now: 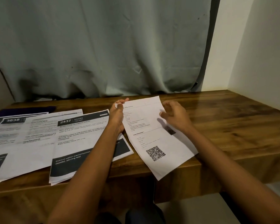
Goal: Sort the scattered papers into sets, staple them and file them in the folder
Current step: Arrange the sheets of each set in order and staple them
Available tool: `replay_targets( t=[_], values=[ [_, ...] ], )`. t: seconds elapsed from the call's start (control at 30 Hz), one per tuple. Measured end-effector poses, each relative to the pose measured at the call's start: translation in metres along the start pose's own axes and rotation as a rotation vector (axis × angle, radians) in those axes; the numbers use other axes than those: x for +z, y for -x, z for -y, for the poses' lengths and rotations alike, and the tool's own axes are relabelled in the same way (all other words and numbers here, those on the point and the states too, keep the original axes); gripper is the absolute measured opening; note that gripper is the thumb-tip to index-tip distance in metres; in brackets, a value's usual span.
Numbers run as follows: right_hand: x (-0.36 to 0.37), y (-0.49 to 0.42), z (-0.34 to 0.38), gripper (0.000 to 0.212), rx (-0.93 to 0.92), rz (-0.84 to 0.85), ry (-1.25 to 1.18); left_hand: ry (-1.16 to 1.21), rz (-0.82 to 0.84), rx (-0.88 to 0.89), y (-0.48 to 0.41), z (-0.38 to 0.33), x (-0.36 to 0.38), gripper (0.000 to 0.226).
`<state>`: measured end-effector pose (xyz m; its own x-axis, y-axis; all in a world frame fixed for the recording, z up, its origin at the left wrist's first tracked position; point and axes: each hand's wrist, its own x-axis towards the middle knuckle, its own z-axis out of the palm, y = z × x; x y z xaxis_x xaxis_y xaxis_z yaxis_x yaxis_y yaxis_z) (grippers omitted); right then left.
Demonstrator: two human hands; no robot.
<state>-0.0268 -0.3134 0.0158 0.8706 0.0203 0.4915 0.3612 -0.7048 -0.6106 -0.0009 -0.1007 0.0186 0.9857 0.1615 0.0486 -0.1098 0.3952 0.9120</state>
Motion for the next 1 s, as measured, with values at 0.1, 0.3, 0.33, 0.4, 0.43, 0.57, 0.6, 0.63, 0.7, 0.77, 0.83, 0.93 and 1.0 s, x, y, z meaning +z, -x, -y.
replay_targets(
  t=[0.1, 0.3, 0.33, 0.4, 0.43, 0.57, 0.6, 0.63, 0.7, 0.77, 0.83, 0.93, 1.0],
  values=[
    [-0.001, 0.038, 0.012, 0.019, -0.124, 0.306, -0.135, 0.044, 0.000, -0.004, -0.002, 0.003, -0.003, 0.016],
    [-0.006, 0.103, 0.023, 0.051, -0.279, 0.699, 0.015, 0.048, -0.010, -0.014, -0.001, 0.005, -0.004, 0.015],
    [-0.007, 0.110, 0.022, 0.056, -0.325, 0.718, 0.103, 0.042, -0.013, -0.016, 0.000, 0.005, -0.004, 0.016],
    [-0.010, 0.118, 0.021, 0.061, -0.436, 0.739, 0.229, 0.034, -0.028, -0.029, 0.000, 0.006, -0.004, 0.015],
    [-0.011, 0.121, 0.020, 0.063, -0.490, 0.743, 0.249, 0.036, -0.035, -0.035, 0.000, 0.006, -0.005, 0.015],
    [-0.013, 0.125, 0.017, 0.060, -0.569, 0.707, 0.202, 0.023, -0.051, -0.045, -0.001, 0.007, -0.007, 0.016],
    [-0.013, 0.126, 0.016, 0.056, -0.572, 0.682, 0.170, 0.021, -0.052, -0.046, -0.002, 0.007, -0.007, 0.016],
    [-0.013, 0.126, 0.016, 0.051, -0.572, 0.659, 0.124, 0.021, -0.052, -0.049, -0.002, 0.007, -0.008, 0.016],
    [-0.013, 0.127, 0.013, 0.040, -0.564, 0.614, 0.029, 0.037, -0.052, -0.056, -0.004, 0.007, -0.008, 0.017],
    [-0.013, 0.129, 0.012, 0.034, -0.560, 0.577, -0.024, 0.051, -0.048, -0.063, -0.004, 0.006, -0.009, 0.017],
    [-0.013, 0.131, 0.014, 0.034, -0.575, 0.559, -0.027, 0.050, -0.043, -0.067, -0.003, 0.006, -0.009, 0.017],
    [-0.011, 0.133, 0.017, 0.035, -0.641, 0.563, 0.063, 0.054, -0.039, -0.074, -0.003, 0.006, -0.008, 0.017],
    [-0.009, 0.133, 0.019, 0.031, -0.664, 0.564, 0.091, 0.058, -0.041, -0.076, -0.002, 0.006, -0.007, 0.017]
  ],
)
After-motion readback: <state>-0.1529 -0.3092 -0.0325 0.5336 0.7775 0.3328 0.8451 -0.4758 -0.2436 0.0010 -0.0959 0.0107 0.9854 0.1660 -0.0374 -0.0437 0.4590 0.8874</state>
